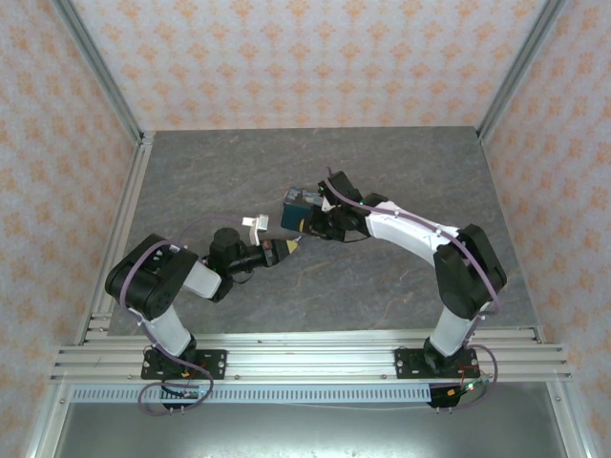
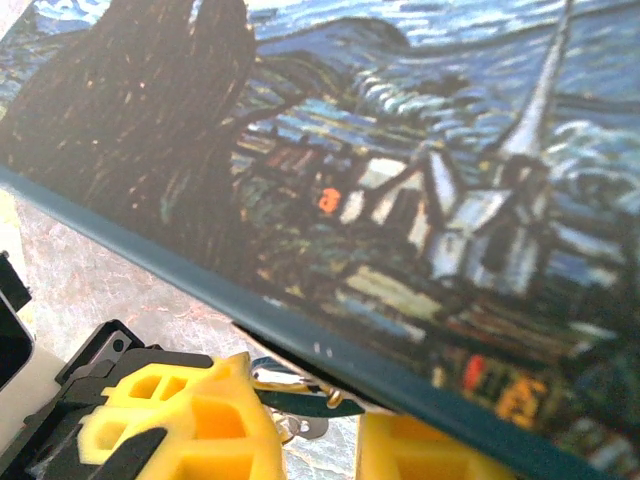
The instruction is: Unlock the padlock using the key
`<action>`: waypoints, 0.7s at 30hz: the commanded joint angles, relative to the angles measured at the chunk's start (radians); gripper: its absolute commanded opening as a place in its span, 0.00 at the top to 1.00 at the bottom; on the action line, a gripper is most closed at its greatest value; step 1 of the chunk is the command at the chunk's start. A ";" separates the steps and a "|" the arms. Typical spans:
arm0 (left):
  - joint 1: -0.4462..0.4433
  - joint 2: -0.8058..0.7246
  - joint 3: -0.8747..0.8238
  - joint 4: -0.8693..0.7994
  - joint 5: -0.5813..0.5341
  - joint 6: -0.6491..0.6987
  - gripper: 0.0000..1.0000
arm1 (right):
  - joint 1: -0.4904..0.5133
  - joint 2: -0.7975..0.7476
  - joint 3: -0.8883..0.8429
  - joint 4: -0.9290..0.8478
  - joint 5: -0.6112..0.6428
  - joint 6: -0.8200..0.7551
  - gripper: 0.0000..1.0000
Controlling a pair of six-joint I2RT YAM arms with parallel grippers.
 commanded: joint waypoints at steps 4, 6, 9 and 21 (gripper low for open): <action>0.011 0.024 0.030 0.083 0.041 0.016 1.00 | -0.005 -0.042 0.013 0.044 -0.022 0.010 1.00; 0.010 0.022 0.029 0.080 0.043 0.038 1.00 | -0.005 -0.043 0.014 0.044 -0.024 0.012 1.00; 0.011 0.006 0.022 0.049 0.034 0.087 1.00 | -0.005 -0.044 0.016 0.044 -0.030 0.015 1.00; 0.013 0.044 0.027 0.075 0.029 0.120 1.00 | -0.006 -0.045 0.019 0.047 -0.051 0.027 1.00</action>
